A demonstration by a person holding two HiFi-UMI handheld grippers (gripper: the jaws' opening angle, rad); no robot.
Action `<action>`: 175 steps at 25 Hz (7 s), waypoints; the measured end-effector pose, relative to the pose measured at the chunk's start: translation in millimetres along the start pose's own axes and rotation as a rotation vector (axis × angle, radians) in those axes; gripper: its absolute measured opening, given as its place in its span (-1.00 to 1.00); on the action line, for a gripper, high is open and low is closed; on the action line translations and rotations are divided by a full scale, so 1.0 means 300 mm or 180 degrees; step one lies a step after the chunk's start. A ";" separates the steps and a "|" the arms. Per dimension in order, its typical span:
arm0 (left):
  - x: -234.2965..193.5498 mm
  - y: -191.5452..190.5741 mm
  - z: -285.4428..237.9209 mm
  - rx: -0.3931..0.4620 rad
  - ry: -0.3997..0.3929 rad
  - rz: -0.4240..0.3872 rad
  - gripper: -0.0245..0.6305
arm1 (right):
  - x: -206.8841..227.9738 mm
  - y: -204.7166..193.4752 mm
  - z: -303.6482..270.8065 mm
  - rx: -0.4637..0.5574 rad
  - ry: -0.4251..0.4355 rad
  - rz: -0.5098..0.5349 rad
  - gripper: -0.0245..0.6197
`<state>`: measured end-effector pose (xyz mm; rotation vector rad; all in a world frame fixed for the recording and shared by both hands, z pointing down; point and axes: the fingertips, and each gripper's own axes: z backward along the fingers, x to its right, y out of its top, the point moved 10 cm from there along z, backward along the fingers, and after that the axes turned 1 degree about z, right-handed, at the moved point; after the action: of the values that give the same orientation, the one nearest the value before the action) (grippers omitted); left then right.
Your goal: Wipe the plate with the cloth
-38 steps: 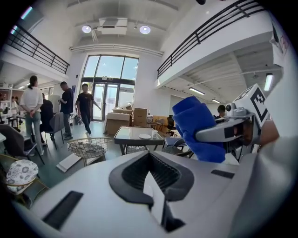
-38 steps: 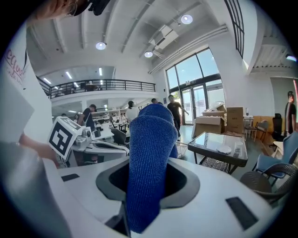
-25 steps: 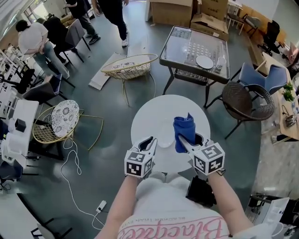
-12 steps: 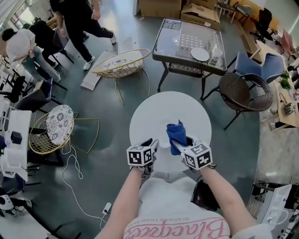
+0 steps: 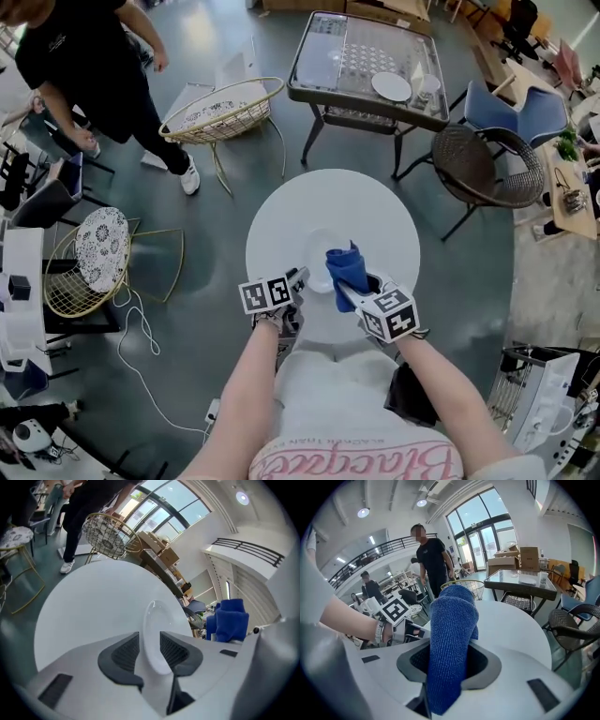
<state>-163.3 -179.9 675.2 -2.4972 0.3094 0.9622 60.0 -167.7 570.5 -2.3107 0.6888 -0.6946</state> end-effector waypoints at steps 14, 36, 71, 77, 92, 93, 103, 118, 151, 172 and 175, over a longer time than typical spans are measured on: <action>-0.025 -0.002 -0.081 -0.0143 -0.0452 0.0416 -0.81 | 0.079 -0.009 0.003 -0.0141 -0.0087 -0.0055 -0.47; 0.327 0.130 0.263 0.0755 -0.0828 -0.0557 -0.87 | 0.078 0.325 0.308 0.1096 -0.0178 0.0411 -0.47; 0.832 0.189 0.634 0.1806 -0.1083 -0.2306 -0.87 | -0.095 0.542 0.537 0.2194 -0.0467 0.0752 -0.47; 0.830 0.195 0.636 0.1825 -0.1096 -0.2221 -0.86 | 0.002 0.514 0.563 0.2127 -0.0710 0.0545 -0.47; 0.827 0.209 0.627 0.1883 -0.1072 -0.1905 -0.87 | -0.182 0.447 0.592 0.1938 -0.0020 0.0868 -0.47; 0.827 0.208 0.626 0.1884 -0.1122 -0.1850 -0.87 | -0.199 0.444 0.576 0.1874 0.0040 0.0921 -0.47; 0.844 0.186 0.647 0.1801 -0.1318 -0.1720 -0.86 | -0.235 0.448 0.512 0.1684 0.0099 0.0982 -0.47; 0.822 0.156 0.656 0.1765 -0.1241 -0.1942 -0.86 | -0.071 0.382 0.572 0.1571 -0.0644 0.0558 -0.47; 0.928 -0.034 0.556 0.2518 0.0656 -0.7812 -0.86 | -0.206 0.786 0.578 0.1344 0.0583 0.1232 -0.47; 0.876 -0.013 0.585 0.2442 0.0618 -0.7692 -0.86 | -0.069 0.657 0.560 0.0771 0.0505 0.0885 -0.47; 0.878 -0.016 0.582 0.2398 0.0587 -0.7607 -0.86 | -0.027 0.614 0.596 0.0813 0.0385 0.0804 -0.47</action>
<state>-69.9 -104.7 382.7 -0.7820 -1.5277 -0.4300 111.6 -213.3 323.1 -1.9218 0.8751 -0.7598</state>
